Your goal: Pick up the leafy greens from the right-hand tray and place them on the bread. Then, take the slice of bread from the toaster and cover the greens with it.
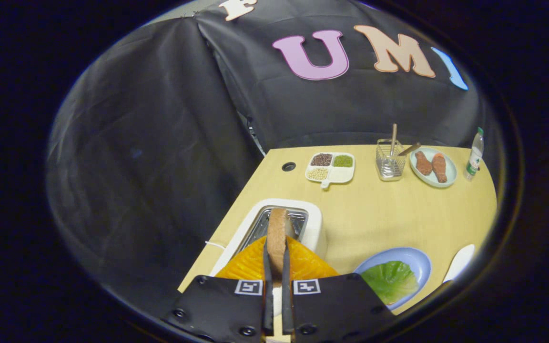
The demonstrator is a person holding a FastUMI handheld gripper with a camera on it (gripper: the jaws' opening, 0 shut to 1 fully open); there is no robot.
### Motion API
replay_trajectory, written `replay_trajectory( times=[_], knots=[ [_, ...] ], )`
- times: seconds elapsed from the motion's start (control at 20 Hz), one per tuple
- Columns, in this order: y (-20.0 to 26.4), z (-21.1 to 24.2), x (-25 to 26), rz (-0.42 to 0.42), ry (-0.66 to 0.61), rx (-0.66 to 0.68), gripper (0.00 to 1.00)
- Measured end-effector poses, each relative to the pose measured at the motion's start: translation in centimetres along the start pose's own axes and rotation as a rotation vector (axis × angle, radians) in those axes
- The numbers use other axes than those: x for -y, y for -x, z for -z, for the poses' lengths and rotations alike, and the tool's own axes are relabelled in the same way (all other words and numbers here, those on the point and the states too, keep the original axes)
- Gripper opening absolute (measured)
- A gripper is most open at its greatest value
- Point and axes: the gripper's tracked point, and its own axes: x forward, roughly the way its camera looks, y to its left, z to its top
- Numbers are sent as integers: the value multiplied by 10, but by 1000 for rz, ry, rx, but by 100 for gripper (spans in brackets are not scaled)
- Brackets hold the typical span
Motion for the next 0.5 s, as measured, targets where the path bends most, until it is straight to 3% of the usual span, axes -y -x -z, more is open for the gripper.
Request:
replay_trajectory(
  times=[0.2, 0.5],
  knots=[
    [36, -32, 15, -30, -56, 87, 9],
    [100, -59, 63, -10, -116, 218, 9]
  ],
)
